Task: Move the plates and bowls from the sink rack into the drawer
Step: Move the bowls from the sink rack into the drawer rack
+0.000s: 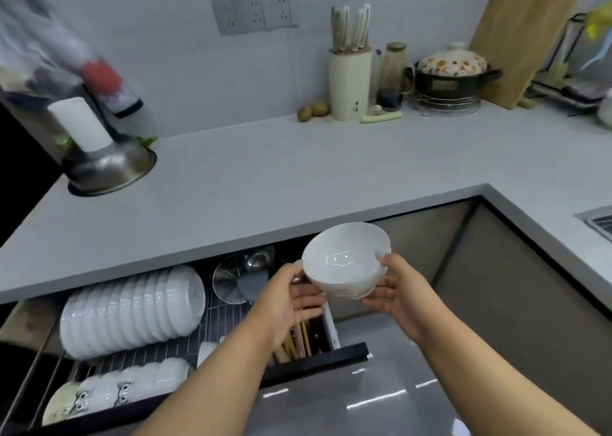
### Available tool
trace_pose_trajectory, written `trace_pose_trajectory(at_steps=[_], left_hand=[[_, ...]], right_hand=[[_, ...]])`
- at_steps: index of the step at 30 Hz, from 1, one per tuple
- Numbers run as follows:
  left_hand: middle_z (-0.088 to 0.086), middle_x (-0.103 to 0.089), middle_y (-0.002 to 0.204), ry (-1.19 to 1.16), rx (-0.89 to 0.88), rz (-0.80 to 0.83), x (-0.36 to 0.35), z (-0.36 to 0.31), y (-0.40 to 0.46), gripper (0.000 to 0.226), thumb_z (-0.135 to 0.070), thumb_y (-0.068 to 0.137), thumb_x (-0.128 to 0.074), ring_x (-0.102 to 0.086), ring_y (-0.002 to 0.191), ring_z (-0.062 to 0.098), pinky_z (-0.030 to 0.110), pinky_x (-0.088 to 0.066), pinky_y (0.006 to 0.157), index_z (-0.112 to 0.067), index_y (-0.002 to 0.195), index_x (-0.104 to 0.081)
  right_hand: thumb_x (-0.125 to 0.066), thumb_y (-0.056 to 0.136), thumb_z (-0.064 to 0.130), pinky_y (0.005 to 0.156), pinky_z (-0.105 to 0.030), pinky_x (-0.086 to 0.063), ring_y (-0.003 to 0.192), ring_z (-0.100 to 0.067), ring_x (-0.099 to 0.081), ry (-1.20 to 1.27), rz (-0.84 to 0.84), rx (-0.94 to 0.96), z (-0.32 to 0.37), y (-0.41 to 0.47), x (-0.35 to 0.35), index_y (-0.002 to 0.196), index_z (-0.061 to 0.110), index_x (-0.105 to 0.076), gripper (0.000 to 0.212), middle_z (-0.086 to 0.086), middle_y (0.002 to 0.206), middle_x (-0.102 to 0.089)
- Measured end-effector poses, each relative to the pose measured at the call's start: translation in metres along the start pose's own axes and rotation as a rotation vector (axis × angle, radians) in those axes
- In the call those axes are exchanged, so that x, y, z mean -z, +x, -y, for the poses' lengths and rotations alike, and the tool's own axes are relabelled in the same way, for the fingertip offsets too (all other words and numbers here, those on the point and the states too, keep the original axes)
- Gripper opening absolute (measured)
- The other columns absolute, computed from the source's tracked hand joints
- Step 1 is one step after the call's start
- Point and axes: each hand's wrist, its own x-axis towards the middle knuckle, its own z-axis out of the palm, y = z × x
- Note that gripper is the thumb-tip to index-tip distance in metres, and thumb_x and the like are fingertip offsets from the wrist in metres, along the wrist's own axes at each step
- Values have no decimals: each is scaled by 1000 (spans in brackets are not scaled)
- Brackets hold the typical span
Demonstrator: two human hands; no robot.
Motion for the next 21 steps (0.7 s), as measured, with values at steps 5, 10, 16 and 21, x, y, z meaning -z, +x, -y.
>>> trace_pose_trajectory(at_steps=[5,10,16,21], left_hand=[[-5,-57,105,388,-95,-255,95,15,1,14,-37,99,-42,-53,103,14,34,-42,90,-32,103,-54],[-6,-54,121,813,-45,-376,177,47,6,36,-45,97,-42,-49,117,19,33,-41,94,-23,123,-51],[5,-32,153,1203,-6,-384,254,82,11,63,-50,96,-35,-26,140,22,38,-21,116,-17,150,-26],[5,-21,158,1370,45,-319,292,93,0,71,-57,94,-22,-12,146,20,34,-7,120,-17,152,-18]], right_hand=[[-64,84,37,67,-36,-59,94,-29,-66,-286,-43,-38,-35,38,-42,127,13,-47,52,-14,114,-61],[-69,78,42,86,-47,-55,99,-25,-59,-700,-115,-53,-65,66,-82,127,20,-41,60,-3,115,-53],[-69,77,47,78,-33,-50,91,-20,-57,-1053,-48,-106,-106,91,-140,131,19,-40,67,-1,107,-56],[-69,73,50,79,-32,-49,101,-25,-58,-1240,55,-202,-145,104,-178,135,18,-37,77,-8,121,-58]])
